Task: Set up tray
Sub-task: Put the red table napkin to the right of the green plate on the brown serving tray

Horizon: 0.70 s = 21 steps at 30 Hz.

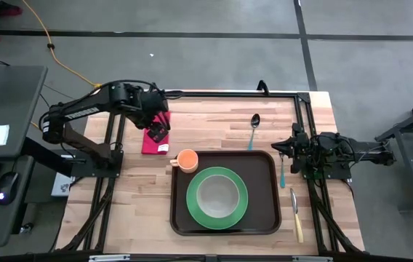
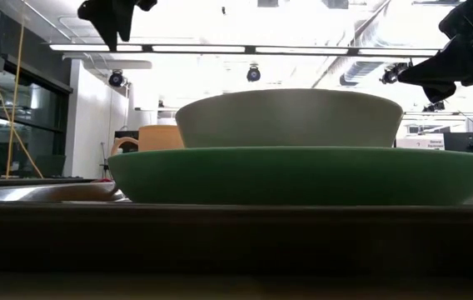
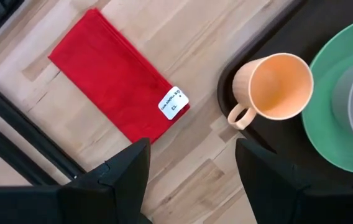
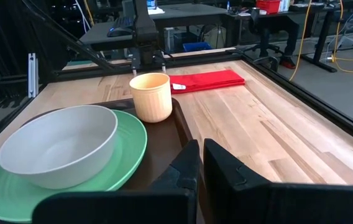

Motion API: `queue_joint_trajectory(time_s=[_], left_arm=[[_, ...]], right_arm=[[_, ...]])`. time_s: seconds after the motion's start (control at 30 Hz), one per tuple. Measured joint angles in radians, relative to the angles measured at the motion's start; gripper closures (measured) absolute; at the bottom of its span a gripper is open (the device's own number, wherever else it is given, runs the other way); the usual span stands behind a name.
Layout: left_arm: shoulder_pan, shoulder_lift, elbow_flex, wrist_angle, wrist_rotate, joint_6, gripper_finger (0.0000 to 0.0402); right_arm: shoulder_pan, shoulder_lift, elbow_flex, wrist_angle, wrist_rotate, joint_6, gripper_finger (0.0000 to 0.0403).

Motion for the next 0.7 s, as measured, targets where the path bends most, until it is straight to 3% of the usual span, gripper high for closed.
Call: queue_joint_trajectory(time_s=[0.7], left_arm=[[0.000,-0.004,-0.002,0.001,-0.041,0.028,0.0135]], right_arm=[[0.000,0.000,0.000,-0.003,-0.004,-0.034,0.0402]])
